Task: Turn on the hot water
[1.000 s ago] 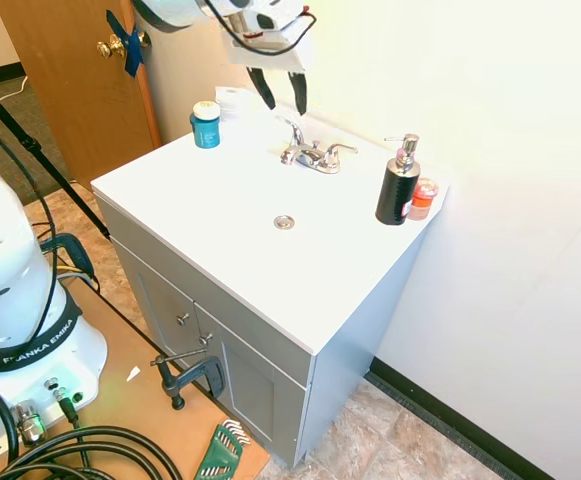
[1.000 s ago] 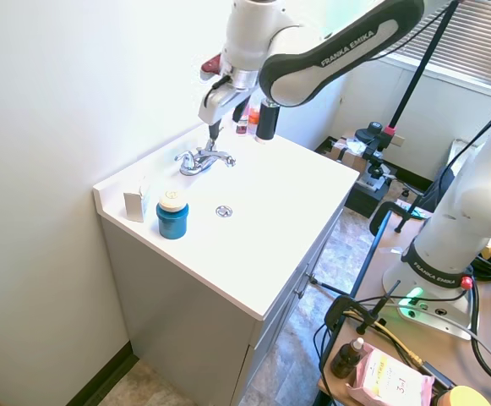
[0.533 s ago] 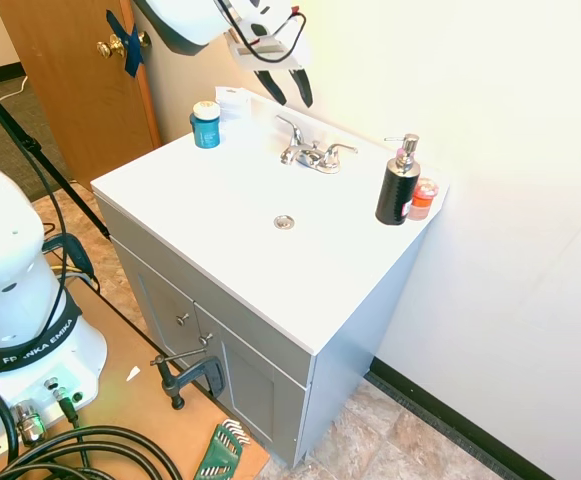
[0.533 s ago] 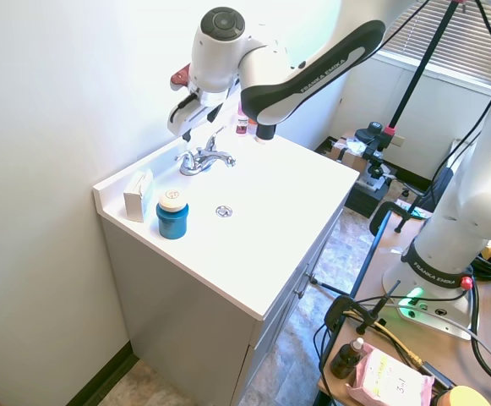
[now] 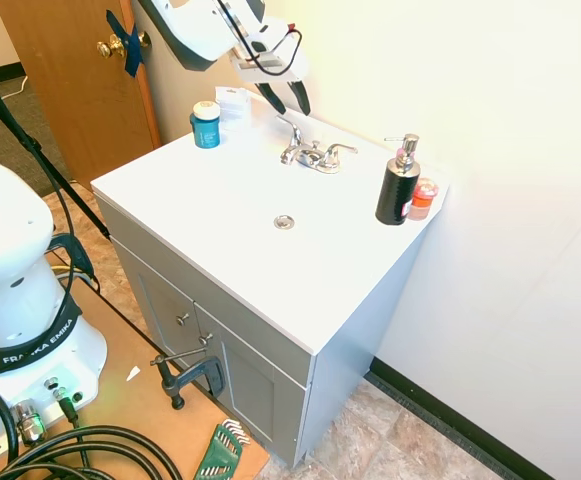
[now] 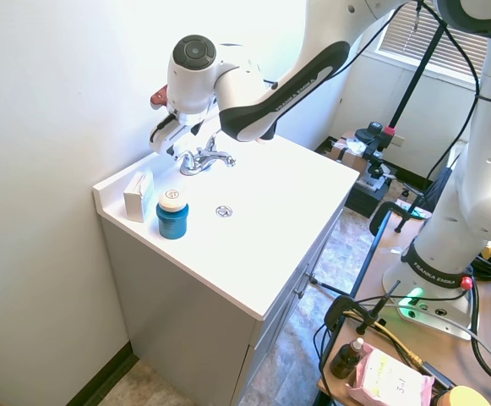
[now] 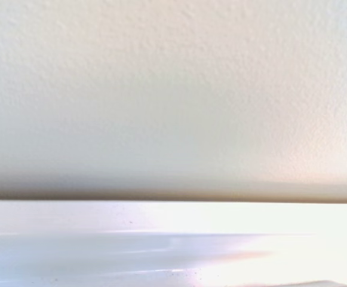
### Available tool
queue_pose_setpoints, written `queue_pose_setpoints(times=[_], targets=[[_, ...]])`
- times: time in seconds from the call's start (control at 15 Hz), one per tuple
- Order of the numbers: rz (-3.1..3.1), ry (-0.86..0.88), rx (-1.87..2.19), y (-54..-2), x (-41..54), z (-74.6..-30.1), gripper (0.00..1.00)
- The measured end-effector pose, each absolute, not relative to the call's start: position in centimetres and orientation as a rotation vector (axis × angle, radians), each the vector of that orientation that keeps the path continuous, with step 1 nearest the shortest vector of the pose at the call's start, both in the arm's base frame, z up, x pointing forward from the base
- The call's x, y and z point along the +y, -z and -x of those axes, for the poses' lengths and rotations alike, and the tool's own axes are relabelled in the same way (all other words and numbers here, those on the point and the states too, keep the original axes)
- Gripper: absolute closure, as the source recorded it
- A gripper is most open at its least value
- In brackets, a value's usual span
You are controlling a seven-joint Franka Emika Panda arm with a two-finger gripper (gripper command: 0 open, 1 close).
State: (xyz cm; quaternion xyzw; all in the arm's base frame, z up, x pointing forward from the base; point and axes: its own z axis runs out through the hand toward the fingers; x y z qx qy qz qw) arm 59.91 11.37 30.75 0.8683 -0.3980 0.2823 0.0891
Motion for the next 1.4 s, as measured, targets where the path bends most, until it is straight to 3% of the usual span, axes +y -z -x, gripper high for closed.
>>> queue_pose_setpoints(times=[0.33,0.67,1.13,1.4], targets=[[-2.556,-0.806,-1.214,-29.7,9.0,-59.1,0.00],[-2.565,-0.728,-1.236,-27.9,8.0,-54.7,0.00],[-2.546,-0.734,-1.334,-29.4,2.8,-50.0,0.00],[-2.732,-0.507,-1.362,-28.6,4.3,-44.2,0.00]])
